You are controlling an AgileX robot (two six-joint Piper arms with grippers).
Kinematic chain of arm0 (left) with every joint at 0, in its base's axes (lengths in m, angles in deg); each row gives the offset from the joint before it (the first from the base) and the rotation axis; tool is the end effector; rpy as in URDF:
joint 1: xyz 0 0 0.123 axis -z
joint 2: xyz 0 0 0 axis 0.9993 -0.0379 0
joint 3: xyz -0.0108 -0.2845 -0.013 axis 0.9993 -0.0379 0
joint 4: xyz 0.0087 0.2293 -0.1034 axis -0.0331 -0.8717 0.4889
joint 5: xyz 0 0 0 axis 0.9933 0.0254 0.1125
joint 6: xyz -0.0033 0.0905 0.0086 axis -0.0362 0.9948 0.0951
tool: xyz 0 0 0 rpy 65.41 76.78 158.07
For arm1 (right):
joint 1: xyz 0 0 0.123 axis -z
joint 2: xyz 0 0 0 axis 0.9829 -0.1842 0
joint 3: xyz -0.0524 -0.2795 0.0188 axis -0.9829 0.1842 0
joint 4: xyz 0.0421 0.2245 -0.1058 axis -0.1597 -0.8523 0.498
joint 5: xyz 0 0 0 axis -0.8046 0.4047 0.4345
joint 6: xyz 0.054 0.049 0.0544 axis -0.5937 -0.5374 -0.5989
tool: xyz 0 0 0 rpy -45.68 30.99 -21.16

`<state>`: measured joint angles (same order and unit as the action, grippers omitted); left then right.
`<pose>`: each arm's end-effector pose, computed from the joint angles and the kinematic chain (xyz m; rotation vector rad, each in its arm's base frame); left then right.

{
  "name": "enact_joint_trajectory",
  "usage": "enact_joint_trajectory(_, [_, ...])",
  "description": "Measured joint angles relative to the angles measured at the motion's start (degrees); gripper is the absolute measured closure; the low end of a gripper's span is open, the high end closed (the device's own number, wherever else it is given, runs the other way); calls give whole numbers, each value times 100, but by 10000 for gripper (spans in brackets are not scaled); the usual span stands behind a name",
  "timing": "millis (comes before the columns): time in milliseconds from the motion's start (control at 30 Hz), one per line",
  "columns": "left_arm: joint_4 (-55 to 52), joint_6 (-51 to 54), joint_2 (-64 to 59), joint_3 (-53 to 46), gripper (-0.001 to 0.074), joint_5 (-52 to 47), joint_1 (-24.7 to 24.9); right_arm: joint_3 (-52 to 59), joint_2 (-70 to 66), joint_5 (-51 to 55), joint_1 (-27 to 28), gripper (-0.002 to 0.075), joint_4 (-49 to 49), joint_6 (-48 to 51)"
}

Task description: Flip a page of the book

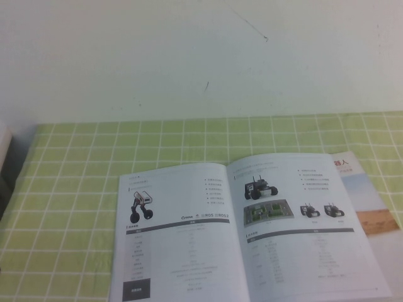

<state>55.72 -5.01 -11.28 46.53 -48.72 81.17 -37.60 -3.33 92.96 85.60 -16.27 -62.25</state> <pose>0.0561 -0.0129 0.2134 -0.6012 1.5109 -0.7413 0.0552 0.0142 0.1870 0.2925 1.7009 0.4242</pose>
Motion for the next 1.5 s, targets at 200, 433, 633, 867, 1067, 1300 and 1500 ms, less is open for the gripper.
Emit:
enact_joint_trajectory(200, [-570, 1575, -1512, 1302, 739, -1043, 0, -678, -745, 149, 0, 729, -22, 1023])
enact_joint_trajectory(433, [-1009, 3170, -3779, 3198, 739, -2365, 124, -1880, -2491, 782, 0, 729, -22, 2918])
enact_joint_trajectory(633, [-1730, 3804, -5043, 4319, 739, -2570, 849, -2940, -3864, 2227, 0, 729, 13, 4897])
enact_joint_trajectory(867, [-3194, 2932, -6231, 4777, 739, -2101, 2178, -3615, -4841, 2440, 0, 729, 134, 5303])
enact_joint_trajectory(1067, [-2930, 2848, -7235, 4856, 739, -1172, 3399, -3993, -5592, 2595, 0, 729, 216, 5634])
enact_joint_trajectory(1300, [-2692, 2848, -8765, 5467, 739, -709, 4263, -4194, -6435, 2583, 0, 699, 131, 5774])
enact_joint_trajectory(1500, [-2262, 2877, -10007, 6084, 739, -668, 4340, -4208, -6755, 2445, 0, 529, 46, 5799])
